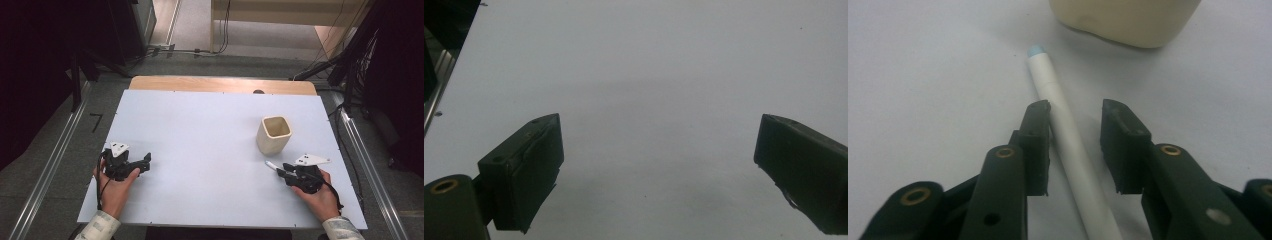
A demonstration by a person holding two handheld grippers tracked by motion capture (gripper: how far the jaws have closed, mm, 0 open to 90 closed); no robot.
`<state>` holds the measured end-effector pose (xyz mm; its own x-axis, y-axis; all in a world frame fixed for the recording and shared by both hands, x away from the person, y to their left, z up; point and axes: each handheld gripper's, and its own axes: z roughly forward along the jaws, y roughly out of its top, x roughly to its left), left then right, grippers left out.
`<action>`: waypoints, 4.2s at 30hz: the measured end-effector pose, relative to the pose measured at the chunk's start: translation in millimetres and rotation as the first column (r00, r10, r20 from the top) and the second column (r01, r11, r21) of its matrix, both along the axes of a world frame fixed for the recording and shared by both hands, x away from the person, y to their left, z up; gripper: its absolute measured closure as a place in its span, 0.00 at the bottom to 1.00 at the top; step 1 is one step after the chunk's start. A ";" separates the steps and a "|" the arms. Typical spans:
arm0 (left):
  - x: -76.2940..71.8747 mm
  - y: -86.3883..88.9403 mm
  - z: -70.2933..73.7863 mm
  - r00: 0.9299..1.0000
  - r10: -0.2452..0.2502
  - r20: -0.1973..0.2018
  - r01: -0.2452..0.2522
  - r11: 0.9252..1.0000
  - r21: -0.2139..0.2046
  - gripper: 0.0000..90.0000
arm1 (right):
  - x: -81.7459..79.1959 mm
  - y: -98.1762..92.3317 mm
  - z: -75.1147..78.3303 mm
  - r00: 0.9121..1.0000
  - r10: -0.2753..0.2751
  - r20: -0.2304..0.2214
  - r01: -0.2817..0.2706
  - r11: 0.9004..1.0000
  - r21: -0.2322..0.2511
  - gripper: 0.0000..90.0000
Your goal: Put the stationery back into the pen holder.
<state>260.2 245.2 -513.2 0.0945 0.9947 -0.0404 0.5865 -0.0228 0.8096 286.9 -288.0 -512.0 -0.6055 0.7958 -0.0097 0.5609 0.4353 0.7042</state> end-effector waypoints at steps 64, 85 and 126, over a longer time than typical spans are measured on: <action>0.2 0.6 -0.2 1.000 0.001 -0.005 -0.001 1.000 -0.011 0.07 | -19.0 -0.8 64.8 0.990 0.019 0.142 -0.048 0.978 0.201 0.85; 0.4 1.2 -0.2 1.000 0.003 -0.004 -0.003 1.000 -0.012 0.07 | 19.3 8.7 107.2 0.978 -0.046 0.202 -0.005 0.970 0.244 0.85; 0.9 1.6 -0.3 1.000 0.000 0.000 0.000 1.000 -0.017 0.07 | 107.9 42.6 122.3 0.974 -0.085 0.210 0.026 0.964 0.266 0.85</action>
